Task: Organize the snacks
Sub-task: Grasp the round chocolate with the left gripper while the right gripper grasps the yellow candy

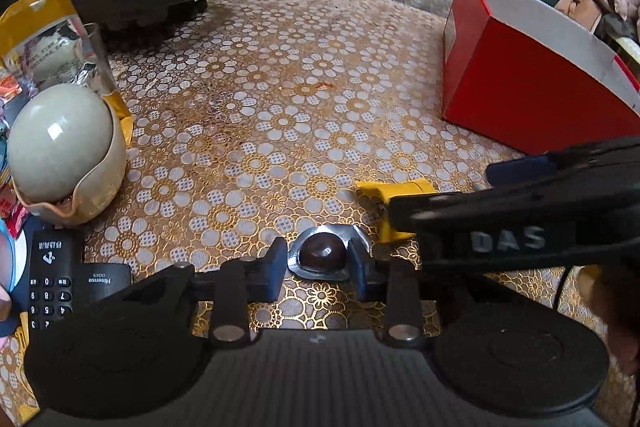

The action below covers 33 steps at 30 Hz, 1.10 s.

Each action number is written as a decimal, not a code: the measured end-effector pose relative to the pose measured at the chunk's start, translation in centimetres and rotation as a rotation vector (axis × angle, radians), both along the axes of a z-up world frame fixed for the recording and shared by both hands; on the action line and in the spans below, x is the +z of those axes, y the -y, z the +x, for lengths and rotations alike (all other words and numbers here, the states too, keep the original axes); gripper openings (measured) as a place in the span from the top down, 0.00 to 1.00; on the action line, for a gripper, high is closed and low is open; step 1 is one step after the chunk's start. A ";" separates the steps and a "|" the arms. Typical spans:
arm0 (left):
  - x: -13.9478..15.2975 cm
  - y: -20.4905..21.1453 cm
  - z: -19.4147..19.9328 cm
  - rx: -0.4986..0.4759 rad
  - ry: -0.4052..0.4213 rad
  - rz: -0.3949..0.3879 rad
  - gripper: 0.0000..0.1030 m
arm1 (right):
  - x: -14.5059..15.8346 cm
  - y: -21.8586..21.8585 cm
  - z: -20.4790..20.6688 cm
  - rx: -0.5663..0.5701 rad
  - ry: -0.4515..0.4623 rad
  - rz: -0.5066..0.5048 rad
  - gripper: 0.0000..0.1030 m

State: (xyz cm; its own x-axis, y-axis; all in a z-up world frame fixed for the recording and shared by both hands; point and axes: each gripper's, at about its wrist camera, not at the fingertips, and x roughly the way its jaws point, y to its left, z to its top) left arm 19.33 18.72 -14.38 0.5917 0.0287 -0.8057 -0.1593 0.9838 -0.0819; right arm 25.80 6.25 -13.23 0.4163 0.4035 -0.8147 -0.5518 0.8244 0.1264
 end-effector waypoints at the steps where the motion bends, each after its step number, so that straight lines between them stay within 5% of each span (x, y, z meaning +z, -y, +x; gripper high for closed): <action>1: 0.0 0.1 -0.1 -0.002 0.005 0.005 0.69 | -0.2 -0.2 0.0 -0.010 -0.011 0.004 0.14; 6: -0.1 0.4 -0.4 -0.010 0.021 0.024 0.70 | -0.6 -1.5 -0.3 -0.012 -0.015 -0.025 0.24; 15: -0.2 0.4 -0.8 -0.009 0.032 0.022 0.70 | -0.5 -1.8 -1.0 -0.005 0.005 -0.033 0.61; 33: 1.0 0.5 -2.1 0.023 0.036 0.007 0.70 | 1.5 4.3 -2.6 -0.051 0.010 0.115 0.69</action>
State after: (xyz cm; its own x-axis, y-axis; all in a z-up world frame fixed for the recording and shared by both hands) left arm 17.23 18.17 -13.33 0.6197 0.0484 -0.7833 -0.1785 0.9806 -0.0807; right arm 23.24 1.91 -11.72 0.4463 0.4725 -0.7600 -0.5111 0.8317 0.2169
